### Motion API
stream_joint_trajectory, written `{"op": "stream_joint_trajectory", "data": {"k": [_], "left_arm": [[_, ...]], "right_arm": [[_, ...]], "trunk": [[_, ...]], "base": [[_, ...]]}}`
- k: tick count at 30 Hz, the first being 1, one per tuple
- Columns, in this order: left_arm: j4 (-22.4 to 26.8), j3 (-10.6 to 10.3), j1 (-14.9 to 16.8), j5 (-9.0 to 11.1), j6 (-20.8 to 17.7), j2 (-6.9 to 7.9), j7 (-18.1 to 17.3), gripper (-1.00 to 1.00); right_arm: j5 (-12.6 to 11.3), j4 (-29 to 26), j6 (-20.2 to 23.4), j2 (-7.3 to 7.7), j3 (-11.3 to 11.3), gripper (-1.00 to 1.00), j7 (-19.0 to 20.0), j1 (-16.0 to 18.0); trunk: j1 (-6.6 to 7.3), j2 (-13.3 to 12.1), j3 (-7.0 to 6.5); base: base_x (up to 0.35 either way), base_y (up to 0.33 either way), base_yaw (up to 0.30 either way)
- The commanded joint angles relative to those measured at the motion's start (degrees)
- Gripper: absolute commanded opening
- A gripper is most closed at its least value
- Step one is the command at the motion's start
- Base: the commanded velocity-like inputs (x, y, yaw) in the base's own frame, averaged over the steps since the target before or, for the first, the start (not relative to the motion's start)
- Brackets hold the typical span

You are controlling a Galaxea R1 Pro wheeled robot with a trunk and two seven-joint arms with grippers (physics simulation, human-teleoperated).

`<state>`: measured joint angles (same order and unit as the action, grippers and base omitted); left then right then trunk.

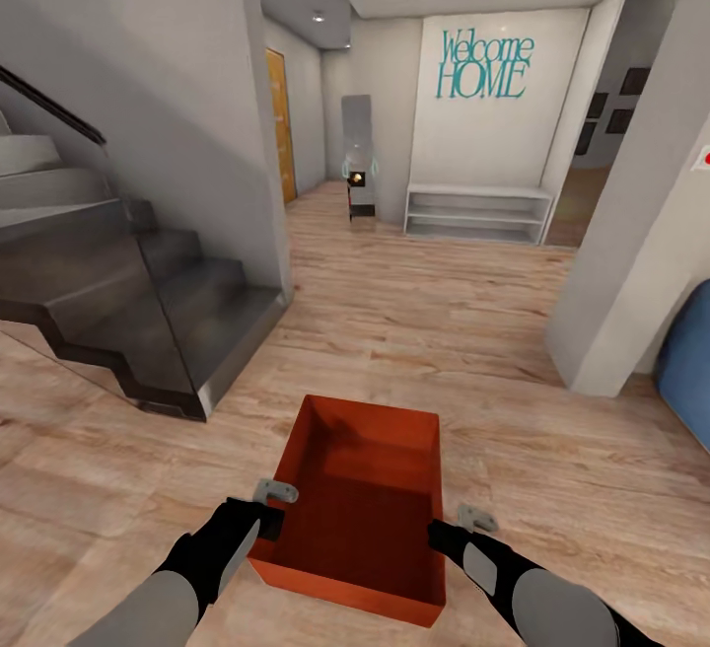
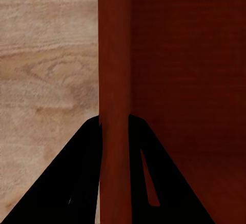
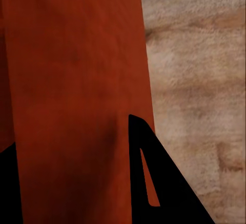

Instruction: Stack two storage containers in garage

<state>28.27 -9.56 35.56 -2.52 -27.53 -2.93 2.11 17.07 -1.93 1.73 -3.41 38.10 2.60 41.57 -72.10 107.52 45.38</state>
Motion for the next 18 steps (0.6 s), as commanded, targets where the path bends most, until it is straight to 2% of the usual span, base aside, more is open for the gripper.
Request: {"op": "stream_joint_trajectory", "data": {"k": [1, 18], "left_arm": [[0.1, -0.3, 0.0, 1.1, -0.2, 0.03, 0.0, -1.00], [0.1, -0.3, 0.0, 1.1, -0.2, 0.03, 0.0, -1.00]], "right_arm": [[0.6, -0.2, 0.2, -0.02, 0.7, -1.00, 0.0, 0.0], [0.6, -0.2, 0.2, -0.02, 0.7, -1.00, 0.0, 0.0]], "trunk": [[-0.03, 0.0, 0.05], [-0.03, 0.0, 0.05]], "base": [[0.341, 0.000, 0.000], [0.341, 0.000, 0.000]]}}
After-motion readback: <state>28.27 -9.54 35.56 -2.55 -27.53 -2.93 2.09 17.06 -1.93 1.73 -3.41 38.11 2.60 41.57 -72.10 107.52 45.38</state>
